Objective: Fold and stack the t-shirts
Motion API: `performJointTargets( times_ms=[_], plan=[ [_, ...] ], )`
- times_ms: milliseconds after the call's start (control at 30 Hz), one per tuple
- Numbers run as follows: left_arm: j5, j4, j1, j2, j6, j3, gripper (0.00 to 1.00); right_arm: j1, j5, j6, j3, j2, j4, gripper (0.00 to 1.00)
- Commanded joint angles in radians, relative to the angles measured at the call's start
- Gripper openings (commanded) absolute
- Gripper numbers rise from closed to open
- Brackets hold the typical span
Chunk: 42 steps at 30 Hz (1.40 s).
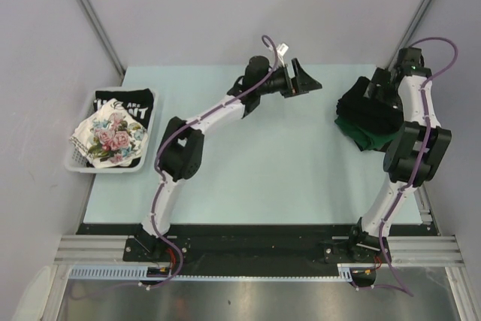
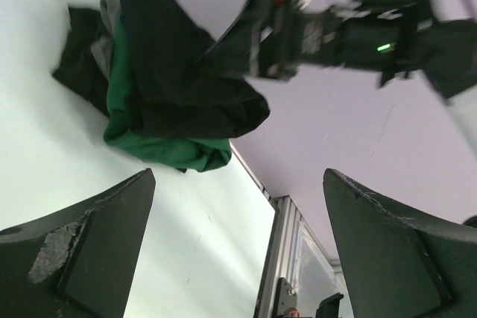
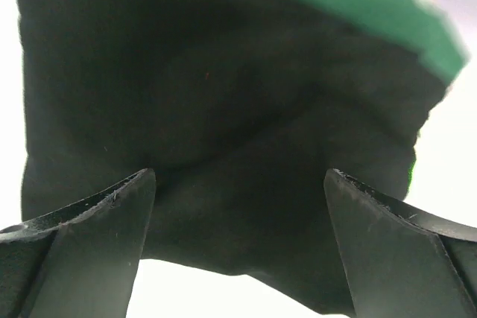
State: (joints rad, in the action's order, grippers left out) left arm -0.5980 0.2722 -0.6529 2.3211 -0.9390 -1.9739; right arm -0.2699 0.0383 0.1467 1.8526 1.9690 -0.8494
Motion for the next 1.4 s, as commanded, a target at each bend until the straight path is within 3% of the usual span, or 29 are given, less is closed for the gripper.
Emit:
performJointTargets(
  times_ms=[0,267,567,1033,1367],
  plan=[
    [-0.009,-0.071,0.038,-0.158,0.138,0.030,1.00,0.035,-0.046,0.019,-0.047,-0.051,0.064,1.00],
    [-0.011,-0.045,0.087,-0.246,0.137,0.116,1.00,0.063,-0.038,0.051,-0.174,-0.070,0.020,1.00],
    [-0.026,-0.027,0.113,-0.287,0.131,0.156,1.00,0.072,0.093,0.014,-0.280,-0.108,0.033,1.00],
    [-0.049,-0.082,0.151,-0.361,0.161,0.187,0.99,0.034,0.083,0.007,-0.208,-0.088,0.058,1.00],
    [-0.057,-0.154,0.160,-0.373,0.190,0.127,1.00,0.015,0.049,-0.004,-0.012,-0.107,-0.002,1.00]
  ],
)
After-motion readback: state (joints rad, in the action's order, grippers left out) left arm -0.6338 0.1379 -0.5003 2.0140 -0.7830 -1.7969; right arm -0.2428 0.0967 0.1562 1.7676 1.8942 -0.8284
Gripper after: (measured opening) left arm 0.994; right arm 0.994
